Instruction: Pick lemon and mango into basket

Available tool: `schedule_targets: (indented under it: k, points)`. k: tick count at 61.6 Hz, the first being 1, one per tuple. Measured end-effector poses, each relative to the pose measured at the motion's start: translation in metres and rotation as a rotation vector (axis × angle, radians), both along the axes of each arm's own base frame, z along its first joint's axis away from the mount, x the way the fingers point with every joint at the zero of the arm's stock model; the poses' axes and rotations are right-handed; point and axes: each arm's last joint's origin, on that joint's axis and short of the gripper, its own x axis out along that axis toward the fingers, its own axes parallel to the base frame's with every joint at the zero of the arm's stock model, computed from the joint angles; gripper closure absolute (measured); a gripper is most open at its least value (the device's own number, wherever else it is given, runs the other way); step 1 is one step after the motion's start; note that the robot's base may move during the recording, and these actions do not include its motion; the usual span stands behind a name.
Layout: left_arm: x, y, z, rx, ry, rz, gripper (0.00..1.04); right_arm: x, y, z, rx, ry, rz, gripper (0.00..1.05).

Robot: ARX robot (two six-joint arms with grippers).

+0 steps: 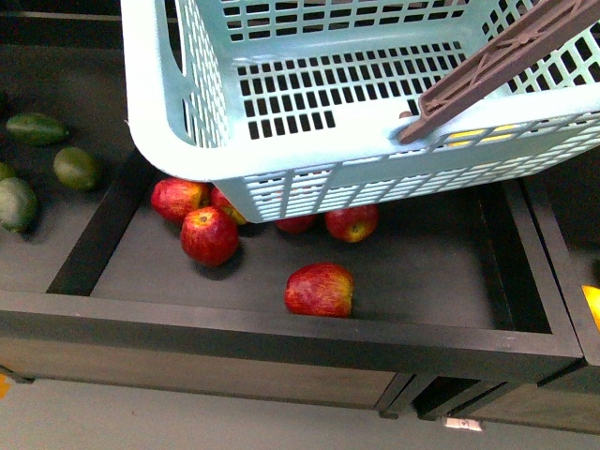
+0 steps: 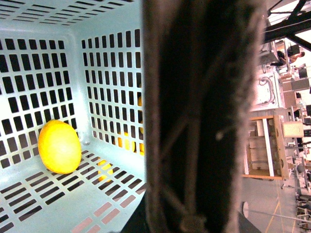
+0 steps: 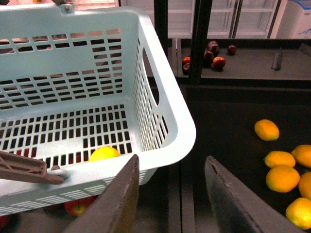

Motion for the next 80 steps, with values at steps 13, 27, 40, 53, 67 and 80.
schedule_targets:
  k: [13, 27, 40, 53, 67, 80]
  points:
    - [0.0000, 0.0000, 0.0000, 0.000, 0.000, 0.001, 1.01, 0.0000, 0.0000, 0.0000, 0.000, 0.000, -0.001, 0.25]
    - [-0.0048, -0.0060, 0.0001, -0.014, 0.014, -0.035, 1.01, -0.0003, -0.0001, 0.0000, 0.000, -0.001, -0.004, 0.09]
    - [-0.0022, -0.0024, 0.0005, -0.004, 0.003, -0.006, 1.01, -0.0007, 0.0000, -0.0012, 0.000, 0.003, 0.000, 0.09]
    - [0.0006, 0.0012, 0.0005, 0.005, -0.007, 0.011, 1.01, -0.0010, 0.0000, -0.0026, 0.000, 0.009, 0.000, 0.09]
    - [-0.0006, 0.0000, 0.0007, -0.003, 0.000, -0.007, 1.01, -0.0011, 0.0002, -0.0020, 0.000, 0.005, 0.001, 0.09]
    - [-0.0007, -0.0002, 0.0007, 0.000, -0.002, -0.001, 1.01, -0.0011, 0.0002, -0.0021, 0.000, 0.006, 0.001, 0.09]
